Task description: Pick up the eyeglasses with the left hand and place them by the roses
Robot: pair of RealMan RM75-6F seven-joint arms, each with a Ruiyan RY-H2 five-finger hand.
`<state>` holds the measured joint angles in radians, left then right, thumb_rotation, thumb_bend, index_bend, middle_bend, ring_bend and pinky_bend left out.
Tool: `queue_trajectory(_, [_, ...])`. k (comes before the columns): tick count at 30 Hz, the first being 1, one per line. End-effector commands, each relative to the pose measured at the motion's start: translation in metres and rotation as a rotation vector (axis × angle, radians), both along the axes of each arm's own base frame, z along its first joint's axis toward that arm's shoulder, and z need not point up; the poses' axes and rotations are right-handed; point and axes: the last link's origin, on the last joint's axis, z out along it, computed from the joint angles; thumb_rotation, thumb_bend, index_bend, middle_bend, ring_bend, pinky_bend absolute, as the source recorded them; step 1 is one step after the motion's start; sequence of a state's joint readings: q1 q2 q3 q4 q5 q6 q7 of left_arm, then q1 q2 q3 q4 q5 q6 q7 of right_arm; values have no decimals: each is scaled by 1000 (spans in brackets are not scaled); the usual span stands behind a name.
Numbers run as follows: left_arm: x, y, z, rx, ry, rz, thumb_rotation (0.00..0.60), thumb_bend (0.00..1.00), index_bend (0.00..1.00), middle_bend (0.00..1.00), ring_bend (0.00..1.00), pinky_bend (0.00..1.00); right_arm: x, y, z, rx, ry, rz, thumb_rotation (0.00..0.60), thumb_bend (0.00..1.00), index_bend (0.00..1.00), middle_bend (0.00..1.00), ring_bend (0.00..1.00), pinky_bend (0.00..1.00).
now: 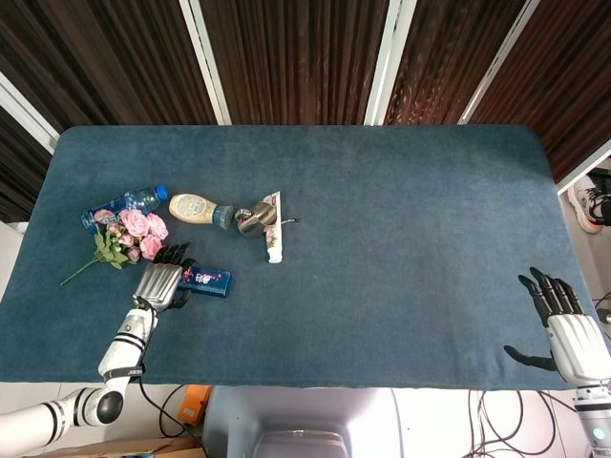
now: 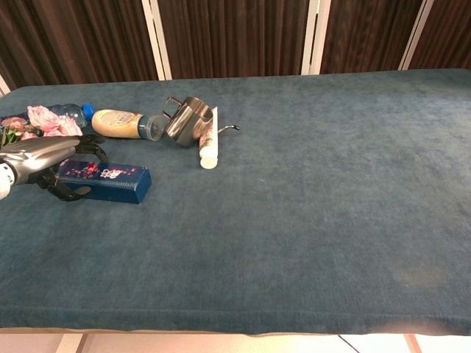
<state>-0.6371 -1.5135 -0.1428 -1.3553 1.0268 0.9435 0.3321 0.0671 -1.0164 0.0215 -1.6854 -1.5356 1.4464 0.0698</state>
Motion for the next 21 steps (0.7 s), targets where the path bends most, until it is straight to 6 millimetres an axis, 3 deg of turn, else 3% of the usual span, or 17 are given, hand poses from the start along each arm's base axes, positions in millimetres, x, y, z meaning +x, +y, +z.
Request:
queue_trajectory(1, [1, -6, 9, 15, -20, -19, 600, 383, 0, 0, 0, 0, 0, 0, 0, 1, 3, 0, 600, 151, 0, 0, 0, 0])
queue_trajectory(8, [-9, -44, 52, 122, -77, -80, 600, 367, 0, 0, 0, 0, 1, 0, -4, 12, 22, 4, 600, 151, 0, 0, 0, 0])
queue_trajectory(15, [-73, -128, 116, 295, -100, -10, 600, 368, 0, 0, 0, 0, 1, -2, -10, 26, 52, -4, 600, 151, 0, 0, 0, 0])
queue_trajectory(17, [-87, -148, 125, 329, -127, 28, 600, 368, 0, 0, 0, 0, 2, -2, -13, 30, 59, -4, 600, 151, 0, 0, 0, 0])
queue_trajectory(21, [-84, -165, 135, 345, -133, -42, 600, 368, 0, 0, 0, 0, 5, -2, -21, 52, 66, 15, 600, 151, 0, 0, 0, 0])
